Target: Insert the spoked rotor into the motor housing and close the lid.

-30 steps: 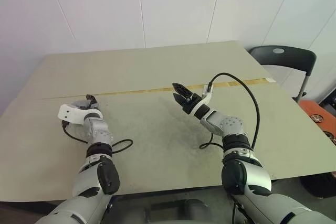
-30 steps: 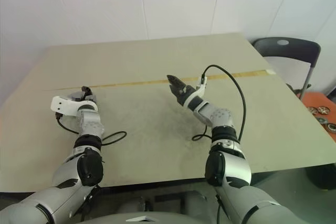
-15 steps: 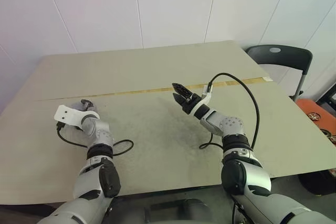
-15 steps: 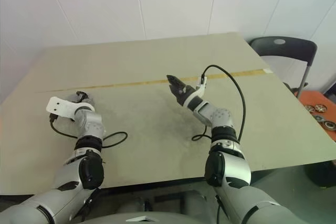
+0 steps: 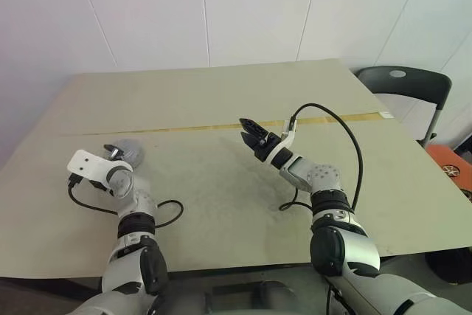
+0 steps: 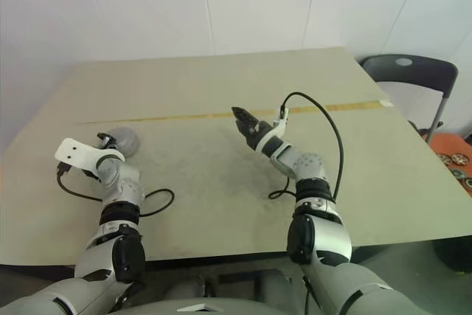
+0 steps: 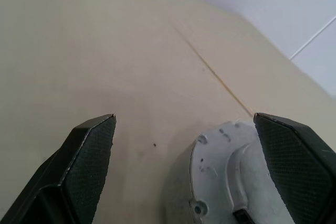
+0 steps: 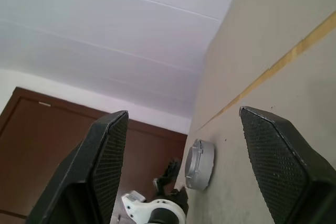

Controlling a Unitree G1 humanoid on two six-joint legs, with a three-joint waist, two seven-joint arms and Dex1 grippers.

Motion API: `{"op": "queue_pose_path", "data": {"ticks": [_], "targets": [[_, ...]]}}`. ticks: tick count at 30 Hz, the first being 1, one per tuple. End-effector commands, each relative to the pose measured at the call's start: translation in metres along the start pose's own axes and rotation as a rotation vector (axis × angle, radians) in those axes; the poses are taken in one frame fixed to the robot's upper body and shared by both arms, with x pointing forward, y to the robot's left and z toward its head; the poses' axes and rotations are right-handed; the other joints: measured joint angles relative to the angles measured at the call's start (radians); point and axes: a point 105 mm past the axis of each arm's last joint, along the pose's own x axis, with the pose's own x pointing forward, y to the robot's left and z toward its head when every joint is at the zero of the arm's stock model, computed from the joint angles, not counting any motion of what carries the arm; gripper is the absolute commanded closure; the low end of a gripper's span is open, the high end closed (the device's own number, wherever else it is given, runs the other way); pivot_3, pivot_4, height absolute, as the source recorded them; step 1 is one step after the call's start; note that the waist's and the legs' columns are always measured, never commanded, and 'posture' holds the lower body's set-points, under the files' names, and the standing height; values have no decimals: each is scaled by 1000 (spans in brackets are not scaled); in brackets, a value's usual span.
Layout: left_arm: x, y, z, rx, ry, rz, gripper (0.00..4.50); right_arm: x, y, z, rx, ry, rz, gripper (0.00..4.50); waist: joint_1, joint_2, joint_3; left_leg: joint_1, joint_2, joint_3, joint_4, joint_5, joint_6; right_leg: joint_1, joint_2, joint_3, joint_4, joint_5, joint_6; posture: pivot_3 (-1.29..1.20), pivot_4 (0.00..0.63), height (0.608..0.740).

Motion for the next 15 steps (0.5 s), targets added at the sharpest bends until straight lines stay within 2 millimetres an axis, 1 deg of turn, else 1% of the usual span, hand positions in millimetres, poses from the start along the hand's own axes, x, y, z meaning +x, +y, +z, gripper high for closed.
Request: {"op": "queue_pose_path", "data": {"ticks": [1, 3, 4, 7, 9, 10, 12, 13, 14, 15], "targets": [[-12, -49, 27, -6, -109, -309, 15, 5, 20, 8, -144, -13, 35, 969, 1, 0, 0, 0, 0, 0, 0, 0, 0, 0, 0, 0, 0, 0, 0, 0, 0, 740], [-28, -68, 34, -16, -136, -498, 15, 3, 24, 11, -266, -18, 4, 969, -1, 0, 0, -1, -1, 0, 1, 0, 0, 0, 0, 0, -1, 0, 0, 0, 0, 740], [-35, -75, 37, -15, -142, -581, 15, 2, 25, 13, -326, -23, -12, 969, -2, 0, 0, -1, -1, 0, 0, 0, 0, 0, -1, 0, -1, 0, 0, 0, 0, 740], [-55, -86, 44, 17, -157, -795, 15, -4, 26, 22, -521, -36, -72, 969, -6, 0, 0, -1, -1, 0, 0, 0, 0, 0, -1, 0, -2, 0, 0, 0, 0, 740], [-70, -94, 47, 84, -168, -966, 15, -10, 27, 29, -675, -31, -117, 969, -8, 0, 0, -1, -1, 0, 0, 0, 0, 0, -1, 0, -2, 0, 0, 0, 0, 740], [-78, -97, 44, 136, -161, -1049, 4, -13, 25, 33, -761, -28, -156, 799, -8, 0, 0, -1, -1, 0, 0, 0, 0, 0, 0, 0, -1, 0, 0, 0, 0, 740], [-89, -98, 40, 212, -147, -1164, 0, -19, 27, 38, -864, -16, -169, 469, -8, 0, 0, 0, -1, 0, 0, 0, 0, 0, 0, 0, -1, 0, 0, 0, 0, 740], [-93, -98, 38, 234, -139, -1203, 0, -22, 29, 39, -907, -13, -166, 186, -8, 0, 0, 0, -1, 0, 0, 0, 0, 0, 0, 0, -1, 0, 0, 0, 0, 740], [-95, -98, 37, 249, -133, -1237, 0, -23, 31, 41, -943, -6, -161, 44, -8, 0, 0, 1, -1, 0, 0, 0, 0, 0, 0, 0, -1, 0, 0, 0, 0, 740], [-98, -98, 36, 265, -126, -1268, 0, -25, 31, 42, -986, 1, -165, 44, -7, 0, 0, 1, -1, 0, 0, 0, 0, 1, 0, 0, -1, 0, 0, 0, 0, 740]]}}
